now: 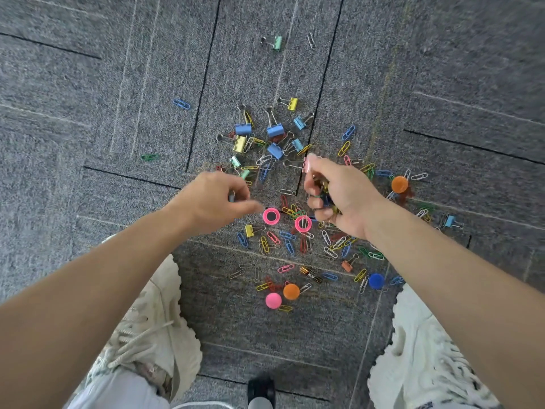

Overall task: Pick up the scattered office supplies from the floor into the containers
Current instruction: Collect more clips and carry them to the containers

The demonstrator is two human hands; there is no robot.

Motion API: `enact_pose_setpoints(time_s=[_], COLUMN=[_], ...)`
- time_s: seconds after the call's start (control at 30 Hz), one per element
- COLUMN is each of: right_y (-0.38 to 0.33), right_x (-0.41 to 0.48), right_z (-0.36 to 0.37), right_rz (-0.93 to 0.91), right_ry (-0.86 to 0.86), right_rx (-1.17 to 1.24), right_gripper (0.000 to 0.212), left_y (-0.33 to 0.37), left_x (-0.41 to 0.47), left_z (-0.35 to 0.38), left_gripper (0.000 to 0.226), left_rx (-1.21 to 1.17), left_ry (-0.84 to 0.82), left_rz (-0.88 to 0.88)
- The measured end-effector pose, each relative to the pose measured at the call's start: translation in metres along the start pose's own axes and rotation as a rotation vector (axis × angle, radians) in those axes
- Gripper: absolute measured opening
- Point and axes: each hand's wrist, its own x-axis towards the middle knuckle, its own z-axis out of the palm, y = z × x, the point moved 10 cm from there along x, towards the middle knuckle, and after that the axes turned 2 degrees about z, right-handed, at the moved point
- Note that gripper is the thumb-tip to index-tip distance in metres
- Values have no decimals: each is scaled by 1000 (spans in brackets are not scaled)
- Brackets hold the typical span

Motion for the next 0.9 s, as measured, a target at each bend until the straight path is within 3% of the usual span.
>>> enact_pose_setpoints(time_s=[0.07, 0.13, 0.27, 0.4, 0.53, 0.7, 0.9], right_y=[4, 8, 9, -1, -8, -7, -8], right_x=[1, 1, -1, -2, -4, -9, -6], right_z=[-8, -10, -11, -12, -3, 14, 17], right_rz=[3, 6, -3, -79, -181, -243, -293], right_ry=[79, 93, 113, 103, 36, -36, -28], right_rx=[-147, -210, -270, -414, -618, -837, -732], right_gripper=[41, 42, 42, 37, 27, 33, 34], left_y=[2, 6, 10, 12, 7, 11, 25], left_x=[-2, -5, -7, -6, -4, -2, -1], left_z=[11, 22, 35, 36, 33, 23, 17], left_gripper=[31, 42, 40, 35, 30, 27, 34], left_rx=[317, 475, 632, 623, 468, -13, -315], left_ry=[-98, -146, -154, -129, -108, 19, 43], left_rz=[39, 76, 96, 76, 38, 37, 63])
